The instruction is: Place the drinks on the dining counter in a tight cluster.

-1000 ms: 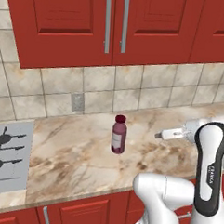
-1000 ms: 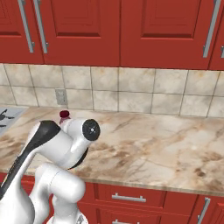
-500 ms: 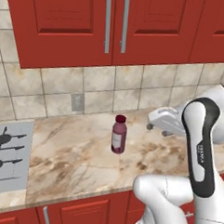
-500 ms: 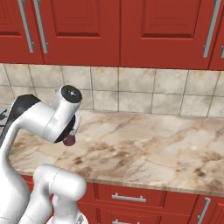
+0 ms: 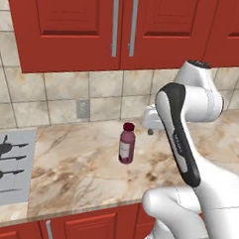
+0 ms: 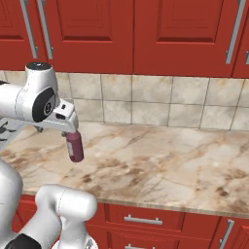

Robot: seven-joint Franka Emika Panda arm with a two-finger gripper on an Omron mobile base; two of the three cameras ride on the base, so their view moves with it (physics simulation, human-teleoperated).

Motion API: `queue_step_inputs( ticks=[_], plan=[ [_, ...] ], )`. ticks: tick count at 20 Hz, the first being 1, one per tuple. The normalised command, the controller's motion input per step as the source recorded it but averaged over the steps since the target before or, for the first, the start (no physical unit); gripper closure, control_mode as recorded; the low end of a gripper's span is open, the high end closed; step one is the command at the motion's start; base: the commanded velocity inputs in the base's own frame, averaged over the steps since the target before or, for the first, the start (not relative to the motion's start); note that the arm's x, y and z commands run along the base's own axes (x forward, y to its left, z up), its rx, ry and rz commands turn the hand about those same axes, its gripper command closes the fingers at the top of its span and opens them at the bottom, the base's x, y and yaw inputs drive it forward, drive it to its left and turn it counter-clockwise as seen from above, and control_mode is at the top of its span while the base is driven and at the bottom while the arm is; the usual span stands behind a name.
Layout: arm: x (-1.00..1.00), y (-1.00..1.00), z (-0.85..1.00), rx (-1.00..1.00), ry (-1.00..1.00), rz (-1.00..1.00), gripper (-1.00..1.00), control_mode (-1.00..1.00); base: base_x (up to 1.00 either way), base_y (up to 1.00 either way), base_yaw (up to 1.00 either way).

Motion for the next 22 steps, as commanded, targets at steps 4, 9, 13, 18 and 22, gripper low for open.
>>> queue_step_inputs(
  ticks=[4,9,13,18,22],
  plan=[
    [0.24,0.08,0.00,-0.36,0.00,-0.04,-1.00,-1.00,0.00,0.00,0.00],
    [0.26,-0.02,-0.01,-0.14,0.06,0.00,-1.00,-1.00,0.00,0.00,0.00],
    [0.31,0.05,-0.02,-0.01,0.04,0.00,-1.00,-1.00,0.00,0.00,0.00],
    [0.24,0.14,-0.12,0.00,0.00,0.00,-1.00,-1.00,0.00,0.00,0.00],
    [0.14,0.10,-0.22,-0.03,0.00,0.00,-1.00,-1.00,0.00,0.00,0.00]
  ],
)
